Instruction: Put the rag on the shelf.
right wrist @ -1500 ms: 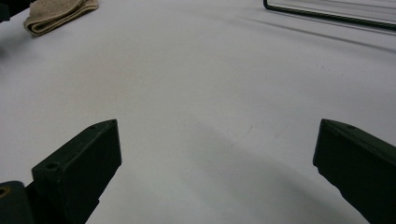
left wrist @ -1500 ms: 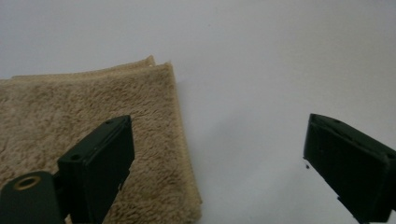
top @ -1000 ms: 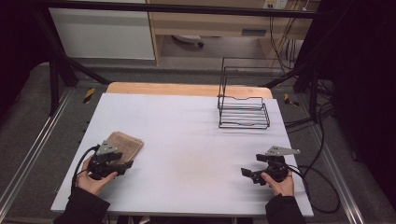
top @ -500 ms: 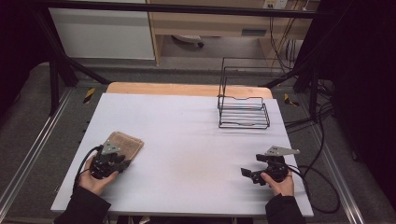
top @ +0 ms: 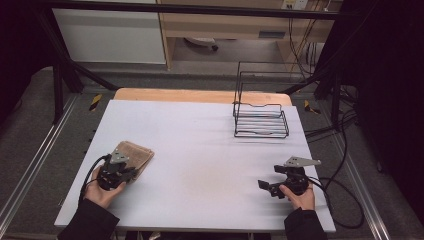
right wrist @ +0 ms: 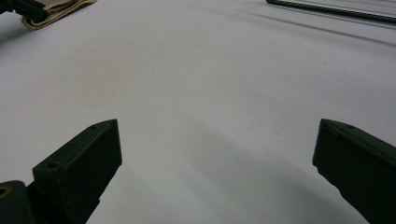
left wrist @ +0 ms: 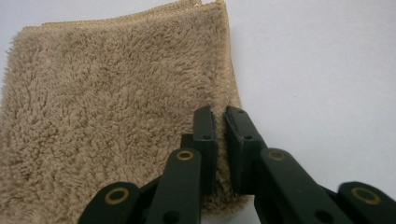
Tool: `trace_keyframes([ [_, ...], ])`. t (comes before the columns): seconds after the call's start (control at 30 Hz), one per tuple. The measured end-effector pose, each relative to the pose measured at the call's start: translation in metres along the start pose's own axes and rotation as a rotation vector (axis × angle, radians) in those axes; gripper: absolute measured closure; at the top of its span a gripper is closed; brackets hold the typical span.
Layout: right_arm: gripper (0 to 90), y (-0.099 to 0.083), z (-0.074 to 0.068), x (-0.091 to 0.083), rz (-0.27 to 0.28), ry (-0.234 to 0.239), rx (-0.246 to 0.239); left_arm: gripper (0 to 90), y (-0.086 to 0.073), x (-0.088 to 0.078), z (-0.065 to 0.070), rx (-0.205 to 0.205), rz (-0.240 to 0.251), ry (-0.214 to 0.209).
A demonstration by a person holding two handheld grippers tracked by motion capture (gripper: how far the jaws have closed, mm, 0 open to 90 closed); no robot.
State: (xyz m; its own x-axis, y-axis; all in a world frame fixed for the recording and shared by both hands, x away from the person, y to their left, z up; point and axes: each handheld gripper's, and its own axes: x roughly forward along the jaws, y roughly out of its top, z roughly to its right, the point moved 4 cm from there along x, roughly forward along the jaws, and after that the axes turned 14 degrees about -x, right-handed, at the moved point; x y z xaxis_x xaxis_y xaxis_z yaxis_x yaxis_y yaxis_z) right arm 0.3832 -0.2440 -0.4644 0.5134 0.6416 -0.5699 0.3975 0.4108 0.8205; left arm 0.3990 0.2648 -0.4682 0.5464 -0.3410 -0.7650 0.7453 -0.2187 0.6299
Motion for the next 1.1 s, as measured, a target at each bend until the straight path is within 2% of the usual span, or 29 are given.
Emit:
trace_keyframes([
  [0.33, 1.9, 0.000, 0.000, 0.000, 0.005, 0.003, 0.005, 83.3, 0.001, -0.001, -0.003, -0.014, -0.004, -0.017],
  [0.4, 1.9, 0.000, 0.000, 0.000, 0.004, 0.003, 0.005, 77.4, 0.000, 0.000, -0.001, -0.016, 0.004, -0.024],
  [0.43, 1.9, 0.000, 0.000, 0.000, 0.004, 0.003, 0.005, 77.4, 0.000, 0.000, 0.000, -0.008, 0.005, -0.025],
  [0.5, 1.9, 0.000, 0.000, 0.000, 0.005, 0.003, 0.005, 67.7, -0.001, 0.000, 0.003, -0.006, 0.003, -0.039],
  [0.57, 1.9, 0.000, 0.000, 0.000, 0.004, 0.002, 0.005, 60.6, -0.001, 0.002, 0.007, 0.007, 0.002, -0.022],
  [0.8, 1.9, 0.001, 0.000, -0.001, 0.007, 0.002, 0.003, 68.8, -0.002, 0.004, 0.007, 0.001, 0.029, 0.017],
  [0.97, 1.9, 0.001, 0.000, 0.000, 0.008, 0.004, 0.006, 70.6, -0.002, 0.005, 0.010, 0.028, 0.022, 0.053],
  [1.0, 1.9, 0.001, 0.000, -0.001, 0.008, 0.005, 0.004, 74.3, -0.002, 0.005, 0.009, 0.024, 0.022, 0.055],
  [1.07, 1.9, 0.001, 0.000, -0.001, 0.010, 0.004, 0.007, 76.0, -0.001, 0.005, 0.007, 0.017, 0.020, 0.053],
  [1.1, 1.9, 0.001, 0.000, -0.001, 0.008, 0.006, 0.009, 80.8, -0.001, 0.005, 0.006, 0.017, 0.021, 0.054],
])
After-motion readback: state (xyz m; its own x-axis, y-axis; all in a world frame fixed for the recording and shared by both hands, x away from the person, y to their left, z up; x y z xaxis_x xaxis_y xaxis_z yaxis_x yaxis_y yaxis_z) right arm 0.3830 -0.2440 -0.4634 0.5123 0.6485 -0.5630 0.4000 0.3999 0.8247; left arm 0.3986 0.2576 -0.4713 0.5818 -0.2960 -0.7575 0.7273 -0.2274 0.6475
